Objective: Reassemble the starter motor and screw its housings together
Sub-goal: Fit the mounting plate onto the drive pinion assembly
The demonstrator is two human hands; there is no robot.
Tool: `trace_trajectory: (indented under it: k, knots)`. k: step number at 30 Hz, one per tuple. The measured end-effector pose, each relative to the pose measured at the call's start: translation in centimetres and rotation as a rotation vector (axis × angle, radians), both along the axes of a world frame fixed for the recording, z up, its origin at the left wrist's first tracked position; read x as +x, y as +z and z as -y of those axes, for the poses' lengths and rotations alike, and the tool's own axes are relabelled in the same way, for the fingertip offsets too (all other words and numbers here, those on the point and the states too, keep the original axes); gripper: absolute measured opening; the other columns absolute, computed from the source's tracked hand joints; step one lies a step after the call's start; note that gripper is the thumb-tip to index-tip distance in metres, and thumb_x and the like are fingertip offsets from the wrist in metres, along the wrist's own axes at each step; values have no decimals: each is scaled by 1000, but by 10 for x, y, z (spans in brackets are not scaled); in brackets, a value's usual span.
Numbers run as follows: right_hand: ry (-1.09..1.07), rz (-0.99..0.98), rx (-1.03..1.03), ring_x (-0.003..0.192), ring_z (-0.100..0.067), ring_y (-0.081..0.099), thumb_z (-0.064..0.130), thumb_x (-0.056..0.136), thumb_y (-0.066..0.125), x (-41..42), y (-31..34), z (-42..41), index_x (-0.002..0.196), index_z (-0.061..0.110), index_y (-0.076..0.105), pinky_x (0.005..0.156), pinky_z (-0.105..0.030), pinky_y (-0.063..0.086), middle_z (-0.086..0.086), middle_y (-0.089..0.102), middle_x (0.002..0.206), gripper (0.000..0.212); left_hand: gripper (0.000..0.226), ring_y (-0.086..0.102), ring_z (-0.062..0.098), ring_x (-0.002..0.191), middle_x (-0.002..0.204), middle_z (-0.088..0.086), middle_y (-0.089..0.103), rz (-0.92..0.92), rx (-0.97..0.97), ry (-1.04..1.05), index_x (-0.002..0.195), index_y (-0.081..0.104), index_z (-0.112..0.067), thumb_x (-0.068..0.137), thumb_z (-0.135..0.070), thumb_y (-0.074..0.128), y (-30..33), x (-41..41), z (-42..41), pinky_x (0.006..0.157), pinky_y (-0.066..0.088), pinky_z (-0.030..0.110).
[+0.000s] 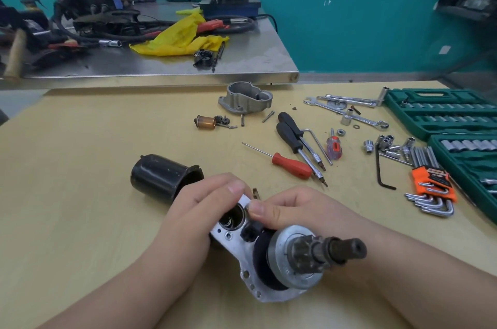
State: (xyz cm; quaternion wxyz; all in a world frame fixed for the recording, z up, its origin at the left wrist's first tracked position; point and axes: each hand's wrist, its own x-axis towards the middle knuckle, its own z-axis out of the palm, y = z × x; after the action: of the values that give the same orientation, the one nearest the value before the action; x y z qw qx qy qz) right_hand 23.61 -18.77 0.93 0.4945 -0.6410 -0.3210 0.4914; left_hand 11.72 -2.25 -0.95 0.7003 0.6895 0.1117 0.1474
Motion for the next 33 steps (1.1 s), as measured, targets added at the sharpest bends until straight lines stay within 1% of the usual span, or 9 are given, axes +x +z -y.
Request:
trace_trajectory:
  k: [2, 4, 12, 15, 19, 25, 28, 31, 33]
  knots:
    - [-2, 33, 15, 50, -18, 38, 83, 68, 79, 0, -1, 1, 61, 24, 66, 59, -48, 20, 7, 47, 53, 60, 50, 56, 27, 66, 71, 20, 57, 84, -38, 2, 82, 65, 3, 91, -46, 66, -6, -15, 4, 60, 44, 34]
    - [-6, 20, 14, 49, -15, 40, 83, 66, 80, -1, -4, 0, 59, 25, 67, 56, -40, 24, 9, 49, 52, 59, 45, 65, 26, 68, 74, 14, 67, 84, -31, 26, 87, 73, 0, 92, -44, 63, -4, -9, 5, 59, 51, 29]
    - [-8, -10, -13, 54, -23, 47, 77, 66, 83, 0, 1, -1, 86, 3, 73, 56, -42, 27, 0, 59, 60, 78, 41, 63, 20, 67, 72, 9, 67, 64, -52, 59, 81, 72, -5, 91, -43, 60, -6, -3, 2, 58, 51, 24]
    - [24, 14, -12, 55, -28, 53, 64, 78, 83, -1, 2, 1, 82, 9, 75, 53, -40, 39, -8, 61, 66, 56, 45, 62, 20, 68, 73, 11, 65, 54, -43, 47, 82, 70, -1, 90, -44, 60, -6, -3, 0, 59, 51, 22]
    - [45, -19, 34, 37, -11, 55, 50, 91, 74, -1, 1, 3, 71, 25, 75, 33, -20, 42, -2, 63, 57, 33, 46, 62, 22, 70, 80, 28, 63, 40, -22, 44, 85, 70, 2, 93, -42, 59, -7, -3, -3, 60, 51, 23]
    - [-3, 36, -8, 46, -19, 56, 73, 72, 83, 2, -3, 0, 77, 21, 78, 45, -25, 45, -3, 64, 61, 53, 46, 63, 22, 70, 75, 18, 66, 4, -52, 25, 86, 72, 1, 95, -42, 59, -9, 0, -5, 61, 52, 25]
    - [-81, 145, -13, 61, -27, 59, 86, 56, 81, 6, -5, -2, 81, 23, 80, 60, -45, 48, -1, 68, 66, 68, 42, 65, 17, 69, 75, 10, 70, -6, -22, 55, 82, 73, -4, 97, -38, 55, -6, 2, -5, 60, 51, 20]
    - [-158, 261, -4, 65, -25, 66, 81, 61, 83, 10, -4, -3, 85, 25, 81, 64, -51, 57, -1, 75, 72, 61, 40, 63, 11, 64, 72, 7, 69, -13, 49, 72, 77, 72, -6, 104, -30, 54, -1, 4, -5, 57, 48, 13]
    - [-240, 358, 16, 64, -15, 68, 69, 72, 82, 15, -5, -3, 85, 28, 81, 64, -41, 60, 1, 77, 75, 42, 41, 63, 11, 64, 71, 8, 69, -10, 53, 96, 77, 72, -6, 107, -26, 54, 0, 5, -4, 56, 48, 13]
